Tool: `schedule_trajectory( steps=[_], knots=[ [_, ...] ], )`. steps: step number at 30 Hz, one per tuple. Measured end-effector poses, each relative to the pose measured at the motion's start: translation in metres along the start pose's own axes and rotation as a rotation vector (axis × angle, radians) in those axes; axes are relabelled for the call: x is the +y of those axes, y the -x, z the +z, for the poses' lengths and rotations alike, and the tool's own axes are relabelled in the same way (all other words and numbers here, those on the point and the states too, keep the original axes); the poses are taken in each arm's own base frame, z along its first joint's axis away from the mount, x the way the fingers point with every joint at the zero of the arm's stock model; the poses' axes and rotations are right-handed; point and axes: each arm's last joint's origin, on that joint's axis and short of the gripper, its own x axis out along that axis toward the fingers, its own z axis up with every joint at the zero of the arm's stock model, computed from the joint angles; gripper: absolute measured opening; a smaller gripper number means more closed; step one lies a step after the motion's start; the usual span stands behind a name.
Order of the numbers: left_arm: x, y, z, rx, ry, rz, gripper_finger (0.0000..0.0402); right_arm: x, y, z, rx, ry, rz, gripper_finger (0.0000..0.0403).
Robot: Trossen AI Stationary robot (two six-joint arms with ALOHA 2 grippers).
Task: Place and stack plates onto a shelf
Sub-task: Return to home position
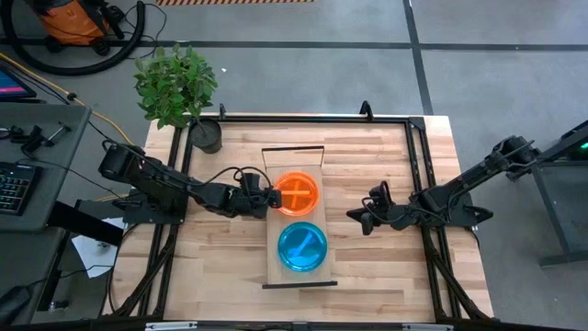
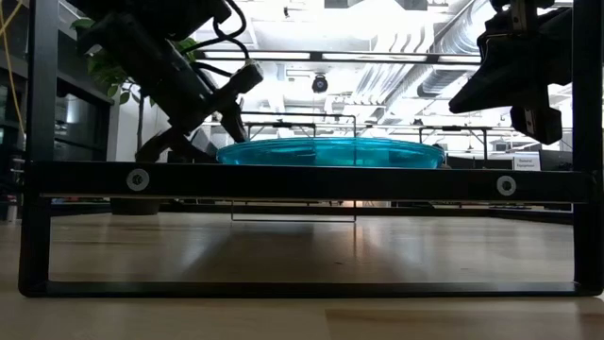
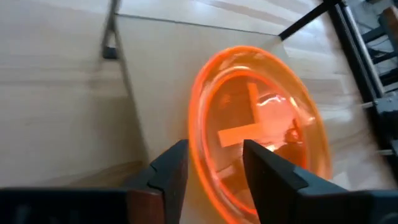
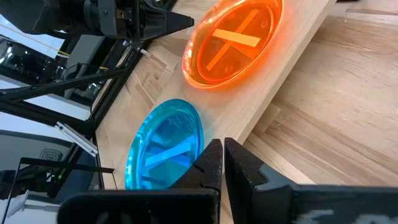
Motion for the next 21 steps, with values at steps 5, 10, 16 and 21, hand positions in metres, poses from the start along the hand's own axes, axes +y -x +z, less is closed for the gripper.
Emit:
schedule_trajectory(
  steps=[5, 10, 16, 21],
  knots=[
    [0.005, 0.011, 0.009, -0.014, -0.033, 0.044, 0.0158, 0.000, 0.000, 0.000, 0.001, 0.000, -0.001, 0.0000],
    [0.011, 0.031, 0.029, -0.034, -0.109, 0.083, 0.0160, 0.000, 0.000, 0.000, 0.003, 0.001, -0.004, 0.0000],
    [-0.002, 0.071, 0.053, -0.079, -0.413, -0.116, 0.0145, 0.001, 0.000, 0.001, -0.018, 0.018, 0.000, 0.0000],
    [-0.014, 0.115, 0.068, -0.189, -0.559, -0.345, 0.0096, 0.002, 0.000, 0.002, -0.063, 0.014, -0.002, 0.0000]
  ],
)
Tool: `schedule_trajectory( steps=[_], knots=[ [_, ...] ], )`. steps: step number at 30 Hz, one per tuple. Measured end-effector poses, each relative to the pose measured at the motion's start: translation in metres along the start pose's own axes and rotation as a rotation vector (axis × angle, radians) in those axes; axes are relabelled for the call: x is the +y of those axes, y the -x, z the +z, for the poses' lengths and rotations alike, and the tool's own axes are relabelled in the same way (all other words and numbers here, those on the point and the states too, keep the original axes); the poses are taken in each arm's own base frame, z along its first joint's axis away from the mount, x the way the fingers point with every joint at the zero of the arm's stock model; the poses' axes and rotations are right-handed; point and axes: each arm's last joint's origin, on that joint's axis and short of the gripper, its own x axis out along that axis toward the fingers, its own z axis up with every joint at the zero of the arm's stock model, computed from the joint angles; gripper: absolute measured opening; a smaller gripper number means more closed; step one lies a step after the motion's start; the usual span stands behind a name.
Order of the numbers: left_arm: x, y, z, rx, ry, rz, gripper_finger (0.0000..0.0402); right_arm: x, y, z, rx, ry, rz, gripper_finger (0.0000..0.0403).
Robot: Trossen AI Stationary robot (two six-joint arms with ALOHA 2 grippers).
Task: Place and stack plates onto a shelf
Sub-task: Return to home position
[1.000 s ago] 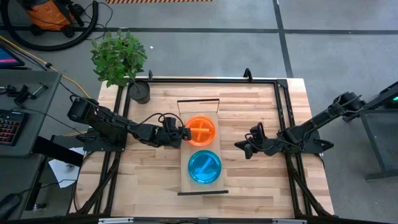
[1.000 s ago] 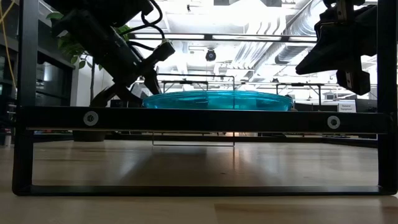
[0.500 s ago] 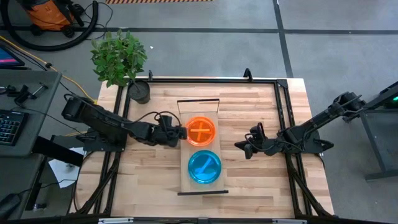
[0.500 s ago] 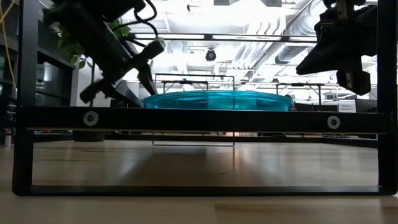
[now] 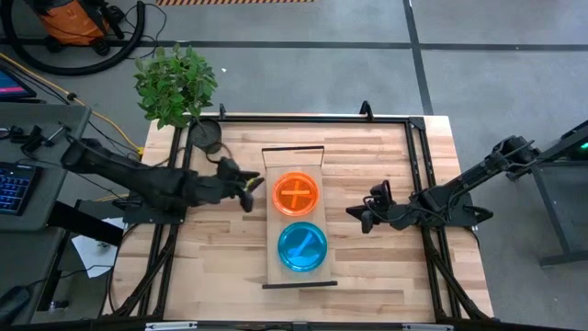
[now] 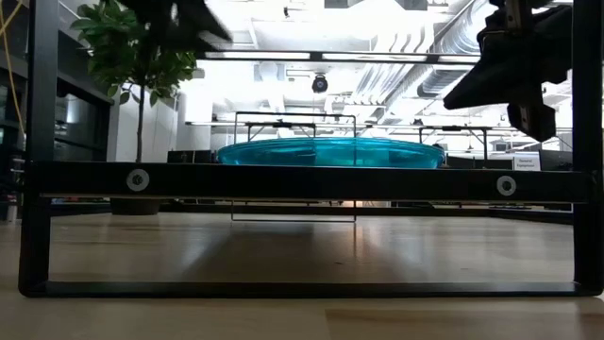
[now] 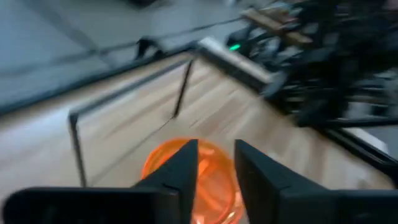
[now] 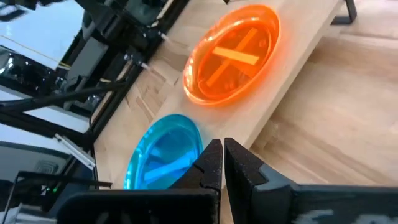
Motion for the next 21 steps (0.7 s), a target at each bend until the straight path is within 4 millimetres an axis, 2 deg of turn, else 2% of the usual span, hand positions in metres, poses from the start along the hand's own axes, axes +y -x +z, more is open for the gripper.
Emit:
schedule_trajectory(
  steps=[5, 10, 14, 17, 21],
  knots=[
    [-0.005, 0.034, 0.022, -0.108, -0.119, -0.201, 0.0011, 0.004, 0.000, 0.002, -0.030, 0.032, 0.031, 0.0000],
    [0.000, 0.060, 0.039, -0.168, -0.198, -0.429, 0.0003, 0.015, 0.001, 0.008, -0.086, 0.113, 0.129, 0.0000],
    [0.012, 0.075, 0.048, -0.223, -0.232, -0.545, 0.0001, 0.024, 0.003, 0.012, -0.135, 0.132, 0.201, 0.0000],
    [0.026, 0.079, 0.042, -0.275, -0.221, -0.600, 0.0001, 0.027, 0.005, 0.015, -0.156, 0.105, 0.236, 0.0000],
    [0.048, 0.076, 0.018, -0.335, -0.155, -0.673, 0.0000, 0.030, 0.005, 0.016, -0.167, 0.076, 0.258, 0.0000]
  ],
)
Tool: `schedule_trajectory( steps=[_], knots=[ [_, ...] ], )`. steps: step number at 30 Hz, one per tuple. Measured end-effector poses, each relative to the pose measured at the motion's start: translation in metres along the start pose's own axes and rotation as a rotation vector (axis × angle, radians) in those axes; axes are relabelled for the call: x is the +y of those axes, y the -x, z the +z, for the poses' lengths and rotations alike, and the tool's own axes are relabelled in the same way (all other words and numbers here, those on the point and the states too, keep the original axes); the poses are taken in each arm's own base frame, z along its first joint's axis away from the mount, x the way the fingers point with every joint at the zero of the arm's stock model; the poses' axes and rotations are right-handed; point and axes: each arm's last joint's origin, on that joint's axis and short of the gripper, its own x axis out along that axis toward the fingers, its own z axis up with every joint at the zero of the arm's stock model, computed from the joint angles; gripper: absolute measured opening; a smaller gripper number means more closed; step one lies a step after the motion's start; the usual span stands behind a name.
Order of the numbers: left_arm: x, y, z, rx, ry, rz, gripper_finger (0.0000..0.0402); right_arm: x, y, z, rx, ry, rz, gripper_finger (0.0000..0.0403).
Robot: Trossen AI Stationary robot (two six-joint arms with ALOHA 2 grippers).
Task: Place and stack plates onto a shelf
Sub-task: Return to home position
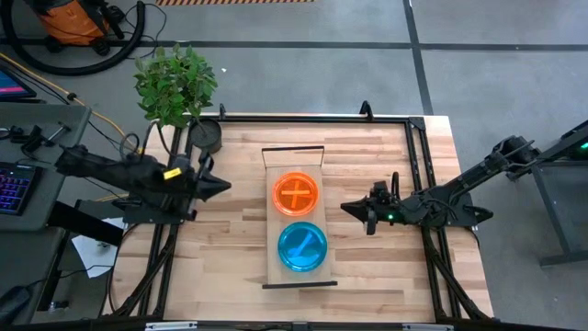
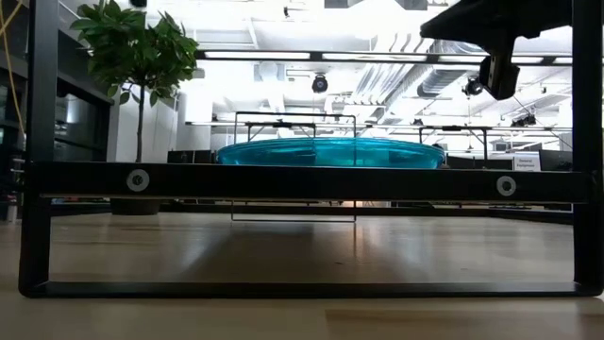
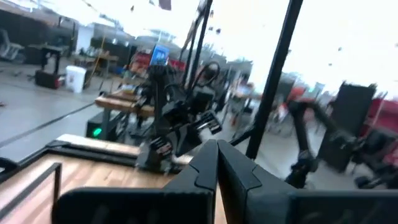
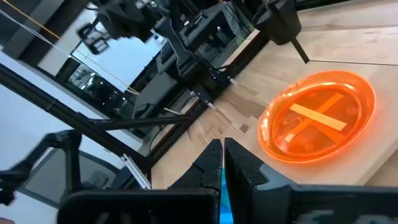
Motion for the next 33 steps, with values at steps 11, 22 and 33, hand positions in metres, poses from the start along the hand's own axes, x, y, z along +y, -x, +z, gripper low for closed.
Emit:
schedule_trajectory(
  steps=[11, 22, 33],
  knots=[
    [0.021, 0.044, -0.049, -0.161, 0.119, -0.061, 0.0000, 0.000, 0.000, 0.000, -0.004, -0.055, 0.001, 0.0000],
    [0.025, 0.064, -0.049, -0.231, 0.077, -0.073, 0.0000, 0.000, 0.000, 0.001, -0.019, -0.055, -0.010, 0.0000],
    [0.028, 0.064, -0.051, -0.203, 0.024, -0.014, 0.0000, 0.000, 0.000, 0.001, -0.019, -0.054, -0.010, 0.0000]
  ],
)
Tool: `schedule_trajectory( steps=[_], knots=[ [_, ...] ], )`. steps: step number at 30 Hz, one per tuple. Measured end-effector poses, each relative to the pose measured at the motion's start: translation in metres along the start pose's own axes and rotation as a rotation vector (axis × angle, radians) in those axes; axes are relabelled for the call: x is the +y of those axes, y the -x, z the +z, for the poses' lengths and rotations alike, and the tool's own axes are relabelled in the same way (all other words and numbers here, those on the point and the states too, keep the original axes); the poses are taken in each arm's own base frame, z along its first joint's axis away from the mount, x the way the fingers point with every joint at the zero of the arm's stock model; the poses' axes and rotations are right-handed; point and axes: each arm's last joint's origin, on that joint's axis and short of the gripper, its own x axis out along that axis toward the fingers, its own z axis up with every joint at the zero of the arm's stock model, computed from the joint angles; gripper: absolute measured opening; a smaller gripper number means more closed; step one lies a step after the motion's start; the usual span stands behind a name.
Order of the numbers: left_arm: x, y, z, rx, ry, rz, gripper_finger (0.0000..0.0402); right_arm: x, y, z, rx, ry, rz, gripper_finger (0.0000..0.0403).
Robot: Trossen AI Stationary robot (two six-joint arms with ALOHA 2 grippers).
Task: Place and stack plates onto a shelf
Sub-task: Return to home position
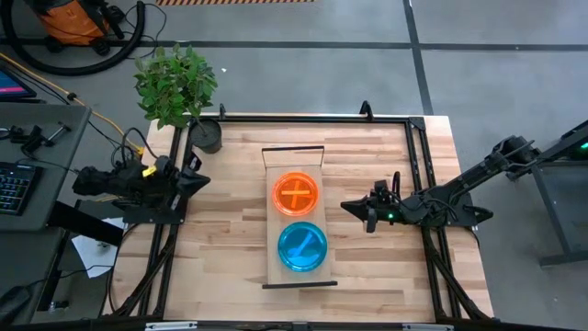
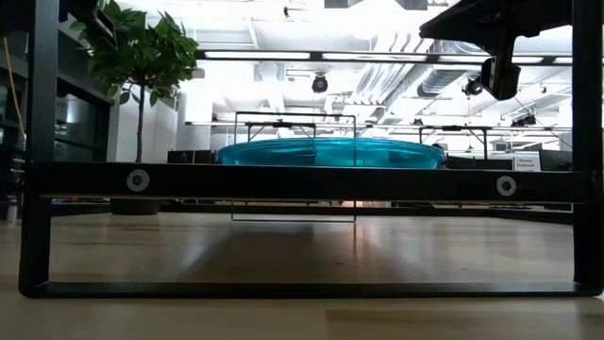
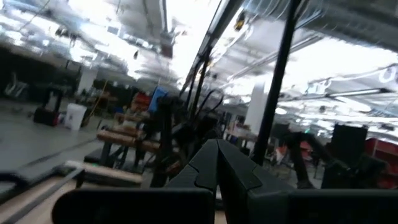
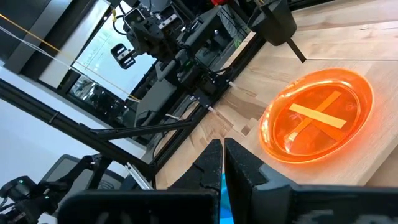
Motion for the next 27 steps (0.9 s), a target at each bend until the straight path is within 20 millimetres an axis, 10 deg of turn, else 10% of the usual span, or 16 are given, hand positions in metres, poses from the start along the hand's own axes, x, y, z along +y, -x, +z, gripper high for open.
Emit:
schedule_trajectory(
  steps=[27],
  knots=[
    [0.019, 0.002, -0.038, 0.007, 0.101, 0.030, 0.0000, 0.000, 0.000, 0.000, -0.001, 0.000, -0.001, 0.0000]
  ],
)
